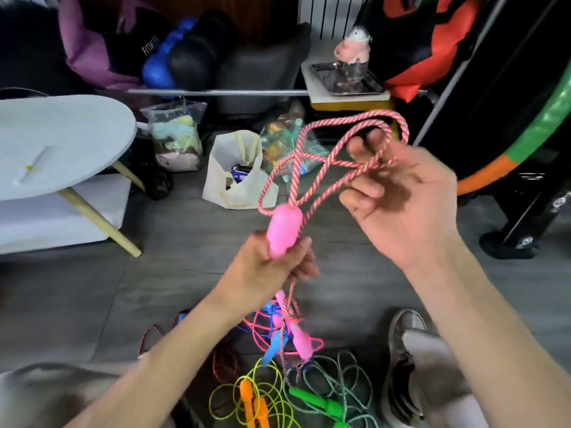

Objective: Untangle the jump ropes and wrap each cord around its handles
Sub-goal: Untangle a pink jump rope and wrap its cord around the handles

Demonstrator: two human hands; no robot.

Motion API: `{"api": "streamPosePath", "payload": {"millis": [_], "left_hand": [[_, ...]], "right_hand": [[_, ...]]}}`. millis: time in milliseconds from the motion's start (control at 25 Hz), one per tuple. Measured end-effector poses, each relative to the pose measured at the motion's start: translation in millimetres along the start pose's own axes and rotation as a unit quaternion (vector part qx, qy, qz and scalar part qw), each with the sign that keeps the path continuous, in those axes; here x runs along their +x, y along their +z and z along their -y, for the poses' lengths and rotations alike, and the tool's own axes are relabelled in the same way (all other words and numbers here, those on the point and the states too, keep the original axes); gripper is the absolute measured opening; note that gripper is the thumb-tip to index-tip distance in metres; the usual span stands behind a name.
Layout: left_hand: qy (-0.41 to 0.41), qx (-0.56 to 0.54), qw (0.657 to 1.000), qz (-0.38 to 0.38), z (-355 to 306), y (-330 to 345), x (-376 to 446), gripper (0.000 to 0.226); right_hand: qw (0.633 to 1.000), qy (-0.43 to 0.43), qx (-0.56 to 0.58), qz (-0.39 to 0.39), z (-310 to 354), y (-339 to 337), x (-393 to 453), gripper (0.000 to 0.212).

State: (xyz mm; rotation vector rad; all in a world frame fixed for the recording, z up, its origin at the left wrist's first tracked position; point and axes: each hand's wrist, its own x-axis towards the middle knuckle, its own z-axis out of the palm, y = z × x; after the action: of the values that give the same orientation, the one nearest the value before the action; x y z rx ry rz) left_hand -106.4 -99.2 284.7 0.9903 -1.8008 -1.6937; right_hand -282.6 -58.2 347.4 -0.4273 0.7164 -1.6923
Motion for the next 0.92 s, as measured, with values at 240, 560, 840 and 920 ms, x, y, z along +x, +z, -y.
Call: {"api": "streamPosePath", "payload": {"millis": [240, 560, 840, 920], "left_hand": [[0.026, -0.257, 0.965, -0.036, -36, -19, 5, 0.031], [0.028, -0.322, 0.946, -0.034, -42, -36, 9, 0.027], [-0.043, 0.233, 0.970, 0.061, 1, -7, -4, 0.023], [-0.018, 0.220, 0.975, 0.028, 1, -5, 1, 0.020]], "right_hand": [[0.843, 0.135, -0.509, -0.109, -81, -55, 12, 0.057], [0.718, -0.017, -0.695, 0.029, -127, -75, -11, 0.016], [0.854, -0.118, -0.495, -0.110, -79, -47, -7, 0.024], [0.852, -0.121, -0.497, -0.112, -77, -41, -9, 0.016]]}}
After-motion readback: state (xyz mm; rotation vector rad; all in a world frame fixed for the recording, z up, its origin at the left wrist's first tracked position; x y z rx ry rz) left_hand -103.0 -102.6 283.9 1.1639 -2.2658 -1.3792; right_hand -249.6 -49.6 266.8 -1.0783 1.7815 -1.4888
